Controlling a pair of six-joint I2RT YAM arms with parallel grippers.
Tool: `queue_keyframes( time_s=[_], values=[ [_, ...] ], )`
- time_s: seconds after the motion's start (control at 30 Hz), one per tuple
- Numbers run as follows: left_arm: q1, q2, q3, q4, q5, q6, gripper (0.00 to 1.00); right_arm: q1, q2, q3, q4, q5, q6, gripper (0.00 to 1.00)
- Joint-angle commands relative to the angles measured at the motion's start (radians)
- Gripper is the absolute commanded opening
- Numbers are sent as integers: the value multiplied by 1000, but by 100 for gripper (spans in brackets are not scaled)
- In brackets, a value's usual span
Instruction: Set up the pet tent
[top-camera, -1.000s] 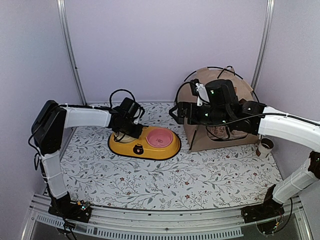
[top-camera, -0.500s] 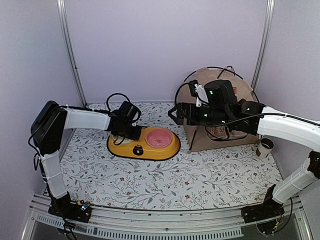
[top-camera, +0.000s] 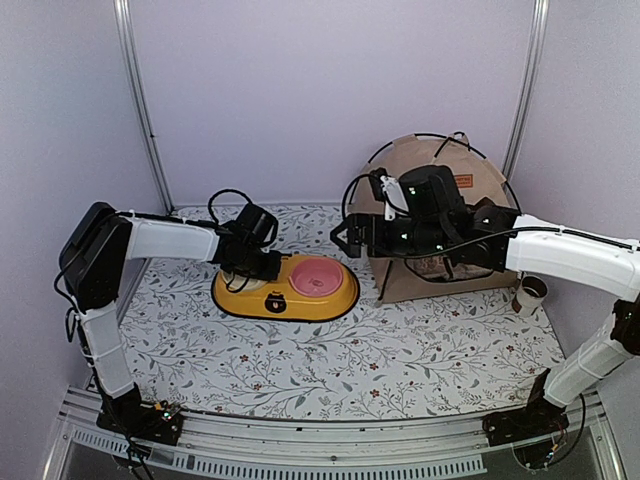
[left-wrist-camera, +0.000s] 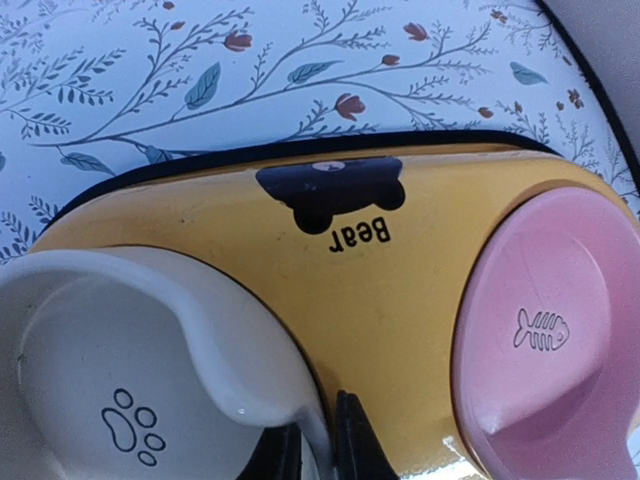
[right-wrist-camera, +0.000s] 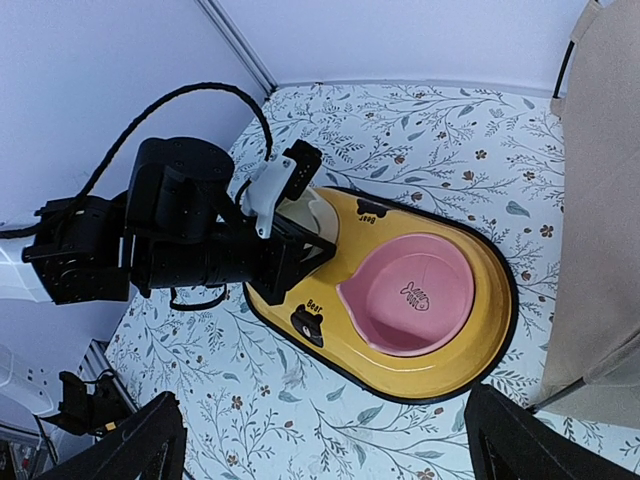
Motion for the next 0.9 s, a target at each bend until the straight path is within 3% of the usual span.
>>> queue_keyframes(
  time_s=[0.0,0.47,0.63,0.87],
  values=[
    [-3,-20,-24,-79,-36,-54,1,10,11,12,-1,-12,9,99],
    [-8,-72,-92,-67,-36,-78,4,26,29,14,1,-16,12,99],
    [-9,-75,-81,-55,-38,-53,20,31,32,16,-1,-15,13,99],
    [-8,-77,44,-87,-45,13,57,30,28,18,-14,-1,13,99]
  ],
)
